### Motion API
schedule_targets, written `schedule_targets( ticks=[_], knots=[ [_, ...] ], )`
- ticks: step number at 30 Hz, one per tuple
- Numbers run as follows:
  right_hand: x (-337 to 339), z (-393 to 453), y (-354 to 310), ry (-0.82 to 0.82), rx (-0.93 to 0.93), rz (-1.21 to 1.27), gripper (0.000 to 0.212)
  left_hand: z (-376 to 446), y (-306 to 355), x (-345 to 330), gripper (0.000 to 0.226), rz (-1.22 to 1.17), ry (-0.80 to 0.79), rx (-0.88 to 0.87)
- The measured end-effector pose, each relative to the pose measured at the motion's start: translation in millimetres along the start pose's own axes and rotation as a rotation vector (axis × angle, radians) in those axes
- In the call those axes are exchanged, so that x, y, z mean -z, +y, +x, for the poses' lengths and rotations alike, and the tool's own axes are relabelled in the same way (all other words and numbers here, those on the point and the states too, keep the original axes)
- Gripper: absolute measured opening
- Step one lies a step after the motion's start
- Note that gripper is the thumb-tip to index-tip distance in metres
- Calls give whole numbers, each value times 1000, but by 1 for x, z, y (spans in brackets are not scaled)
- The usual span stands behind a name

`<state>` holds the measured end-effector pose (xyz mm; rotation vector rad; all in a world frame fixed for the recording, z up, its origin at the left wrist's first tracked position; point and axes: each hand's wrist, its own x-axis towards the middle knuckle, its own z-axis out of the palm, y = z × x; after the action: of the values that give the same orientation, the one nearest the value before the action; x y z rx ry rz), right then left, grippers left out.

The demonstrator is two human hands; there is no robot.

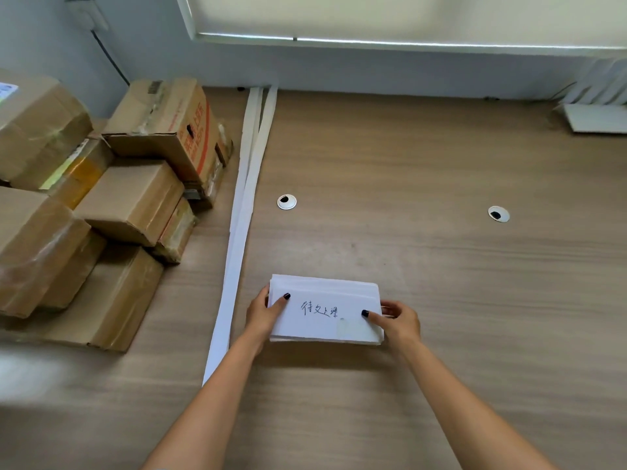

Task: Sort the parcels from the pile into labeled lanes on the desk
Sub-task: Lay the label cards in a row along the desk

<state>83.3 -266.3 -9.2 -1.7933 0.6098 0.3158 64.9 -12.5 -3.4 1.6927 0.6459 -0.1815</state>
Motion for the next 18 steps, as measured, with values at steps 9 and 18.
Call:
schedule_targets(
  ticks=[9, 18],
  knots=[
    [34, 50, -31, -33, -7, 64, 23, 14, 33, -26, 36, -226, 6, 94],
    [42, 108, -60, -80, 65, 3, 43, 43, 47, -43, 48, -263, 16, 136]
  ],
)
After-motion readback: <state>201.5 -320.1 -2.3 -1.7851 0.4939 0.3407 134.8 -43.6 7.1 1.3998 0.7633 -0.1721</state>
